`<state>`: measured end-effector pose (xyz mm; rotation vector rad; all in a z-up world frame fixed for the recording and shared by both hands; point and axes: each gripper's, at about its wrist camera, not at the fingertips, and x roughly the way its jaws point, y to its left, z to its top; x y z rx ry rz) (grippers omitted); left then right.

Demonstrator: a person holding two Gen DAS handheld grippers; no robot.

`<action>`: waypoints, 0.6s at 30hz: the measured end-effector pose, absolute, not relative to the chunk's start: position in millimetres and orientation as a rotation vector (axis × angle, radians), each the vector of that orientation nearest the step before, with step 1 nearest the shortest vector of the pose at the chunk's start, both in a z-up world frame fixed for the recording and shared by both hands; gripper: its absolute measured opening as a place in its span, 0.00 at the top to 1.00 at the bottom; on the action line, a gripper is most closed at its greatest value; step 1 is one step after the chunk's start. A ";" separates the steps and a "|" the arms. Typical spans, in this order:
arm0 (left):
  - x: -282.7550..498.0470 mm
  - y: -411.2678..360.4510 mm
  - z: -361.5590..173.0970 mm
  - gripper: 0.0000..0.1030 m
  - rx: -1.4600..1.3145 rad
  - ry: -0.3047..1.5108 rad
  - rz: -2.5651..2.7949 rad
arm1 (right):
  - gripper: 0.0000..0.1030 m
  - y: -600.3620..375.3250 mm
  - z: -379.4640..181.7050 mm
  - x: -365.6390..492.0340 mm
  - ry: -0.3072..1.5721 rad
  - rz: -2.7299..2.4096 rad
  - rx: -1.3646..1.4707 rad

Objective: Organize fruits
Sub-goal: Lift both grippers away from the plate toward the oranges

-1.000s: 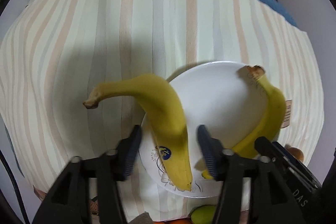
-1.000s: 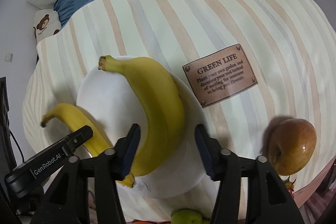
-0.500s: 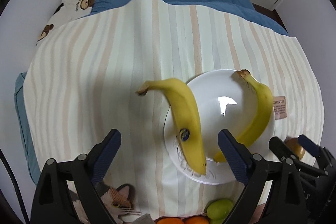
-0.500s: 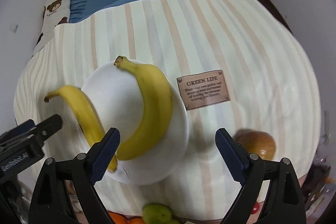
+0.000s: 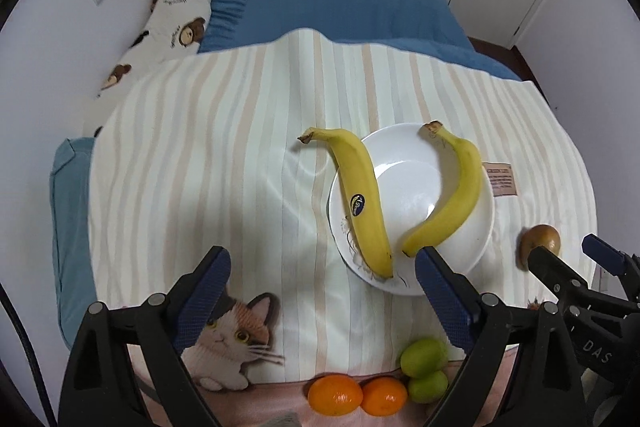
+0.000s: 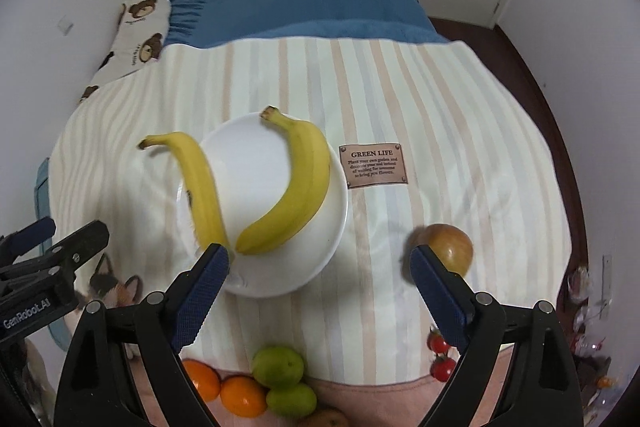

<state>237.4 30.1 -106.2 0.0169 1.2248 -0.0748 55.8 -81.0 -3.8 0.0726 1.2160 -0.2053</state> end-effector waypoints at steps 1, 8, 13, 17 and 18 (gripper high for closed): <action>232.8 30.2 -101.0 0.08 0.017 1.214 -0.073 | 0.08 -79.0 3.3 49.0 1.202 -0.199 0.075; 195.7 28.3 -58.4 0.08 0.037 1.113 -0.085 | 0.08 -68.3 45.0 13.8 1.117 -0.169 0.062; 173.3 24.9 -35.2 0.08 0.041 1.064 -0.096 | 0.08 -65.2 70.0 -9.0 1.066 -0.149 0.072; 157.0 22.5 -26.6 0.08 0.033 1.054 -0.099 | 0.08 -68.1 79.1 -25.3 1.057 -0.120 0.120; 154.0 22.8 -26.6 0.08 0.029 1.057 -0.103 | 0.08 -70.2 78.9 -28.9 1.064 -0.111 0.139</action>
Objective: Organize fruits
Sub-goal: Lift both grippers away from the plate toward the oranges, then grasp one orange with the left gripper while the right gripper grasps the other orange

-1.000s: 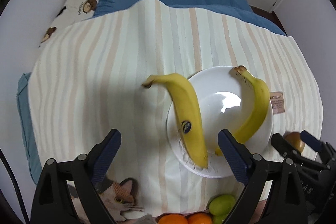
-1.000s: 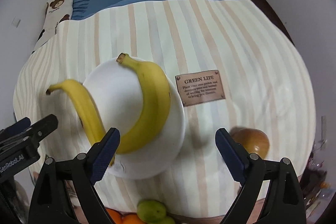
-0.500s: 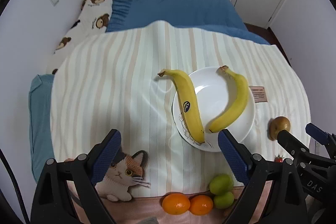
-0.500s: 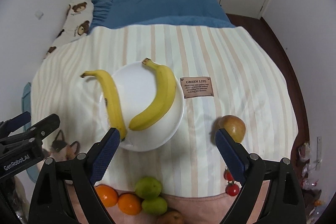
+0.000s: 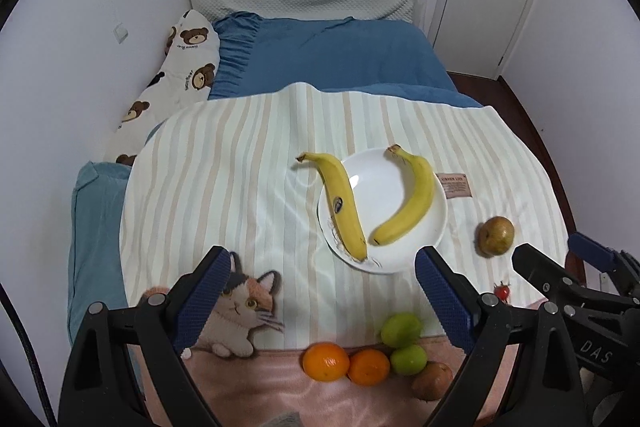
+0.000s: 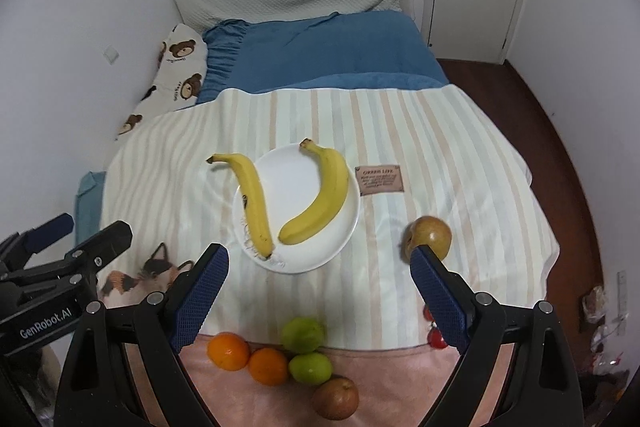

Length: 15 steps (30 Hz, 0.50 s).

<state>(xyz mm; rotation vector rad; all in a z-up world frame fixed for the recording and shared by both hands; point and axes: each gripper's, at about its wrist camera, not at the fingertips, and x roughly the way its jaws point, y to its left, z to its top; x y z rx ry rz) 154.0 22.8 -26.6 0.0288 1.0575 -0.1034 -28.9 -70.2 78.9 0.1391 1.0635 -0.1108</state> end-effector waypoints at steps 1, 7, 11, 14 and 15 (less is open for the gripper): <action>149.9 23.3 -28.7 0.08 0.031 1.066 -0.102 | 0.08 -72.1 77.2 -32.3 1.074 -0.103 0.154; 133.1 24.8 -69.9 0.08 0.079 1.176 -0.092 | 0.08 -85.3 31.3 -57.7 1.257 -0.048 0.243; 120.3 25.9 -124.2 0.08 0.132 1.304 -0.080 | 0.08 -88.9 -25.9 -76.4 1.416 -0.018 0.286; 111.8 24.6 -165.3 0.08 0.200 1.376 -0.075 | 0.08 -92.7 -70.4 -86.3 1.513 0.002 0.340; 109.8 24.4 -178.1 0.08 0.217 1.395 -0.079 | 0.09 -92.7 -81.6 -88.4 1.528 0.013 0.354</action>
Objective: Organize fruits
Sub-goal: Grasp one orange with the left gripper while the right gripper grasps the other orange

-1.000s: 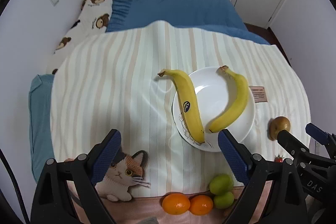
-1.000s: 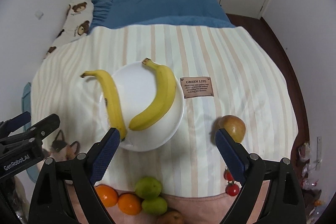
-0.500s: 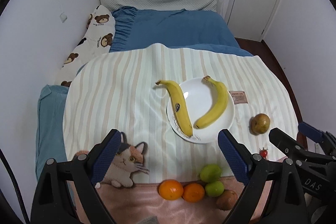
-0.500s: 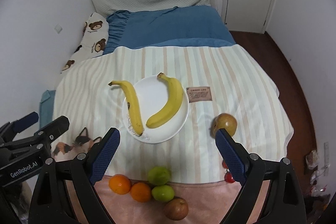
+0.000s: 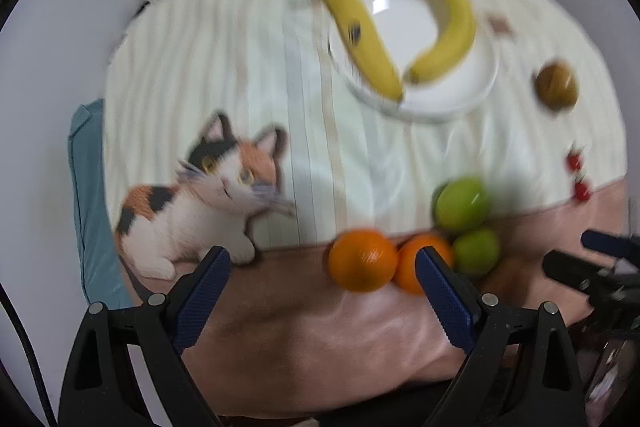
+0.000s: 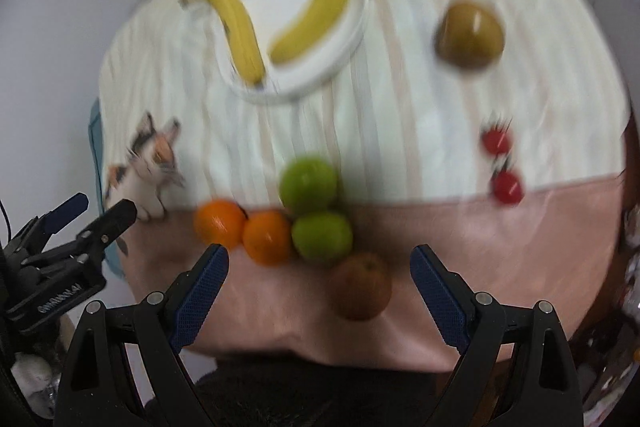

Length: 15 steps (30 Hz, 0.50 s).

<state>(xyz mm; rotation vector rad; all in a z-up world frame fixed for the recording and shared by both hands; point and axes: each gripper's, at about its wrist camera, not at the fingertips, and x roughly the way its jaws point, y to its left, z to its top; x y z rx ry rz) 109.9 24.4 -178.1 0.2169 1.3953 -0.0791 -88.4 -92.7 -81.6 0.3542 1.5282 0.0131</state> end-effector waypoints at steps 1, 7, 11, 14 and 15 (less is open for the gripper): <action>107.7 23.6 -193.1 0.08 0.241 1.418 -0.083 | 0.10 -91.8 -90.7 -90.1 1.541 0.022 0.360; 109.7 4.3 -266.7 0.08 0.379 1.539 -0.183 | 0.17 -76.7 -122.7 -91.1 1.607 0.070 0.312; 114.1 -4.4 -292.6 0.10 0.398 1.558 -0.204 | 0.18 -71.0 -128.8 -92.5 1.615 0.083 0.274; 119.1 0.6 -292.2 0.38 0.281 1.561 -0.250 | 0.22 -66.7 -131.4 -94.2 1.623 0.096 0.260; 118.8 1.2 -293.4 0.38 0.270 1.569 -0.240 | 0.23 -64.4 -132.9 -94.5 1.627 0.104 0.258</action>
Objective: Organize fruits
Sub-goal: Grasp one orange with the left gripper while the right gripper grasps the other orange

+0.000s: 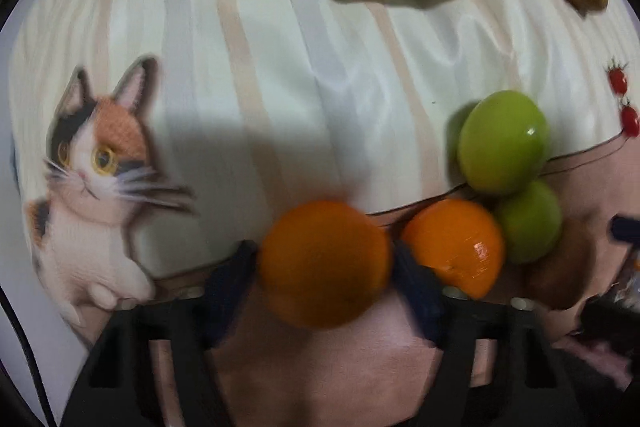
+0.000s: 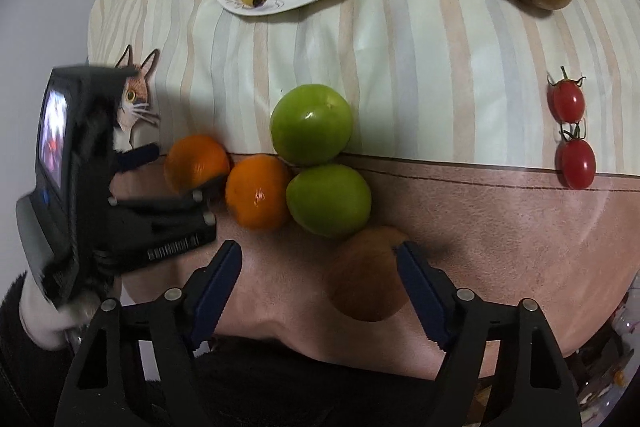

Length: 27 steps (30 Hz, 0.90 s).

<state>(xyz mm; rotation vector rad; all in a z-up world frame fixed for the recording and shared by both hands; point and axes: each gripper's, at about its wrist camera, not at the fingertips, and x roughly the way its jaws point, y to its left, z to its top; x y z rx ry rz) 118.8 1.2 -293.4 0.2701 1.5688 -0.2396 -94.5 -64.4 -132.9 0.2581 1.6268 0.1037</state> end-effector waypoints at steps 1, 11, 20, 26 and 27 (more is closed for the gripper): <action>115.9 -0.9 -292.8 0.38 0.287 1.555 -0.236 | 0.24 -61.9 -134.9 -93.9 1.631 0.108 0.256; 93.8 57.5 -275.0 0.38 0.258 1.513 -0.064 | 0.28 -23.9 -145.2 -82.6 1.636 0.208 0.213; 99.8 105.8 -293.3 0.37 0.106 1.586 0.000 | 0.33 29.0 -189.7 -62.2 1.693 0.262 0.098; 98.0 105.0 -306.0 0.37 0.114 1.593 0.002 | 0.33 48.2 -202.2 -53.4 1.699 0.248 0.057; 102.5 101.2 -307.6 0.37 0.113 1.593 0.000 | 0.34 50.7 -205.7 -51.6 1.701 0.246 0.060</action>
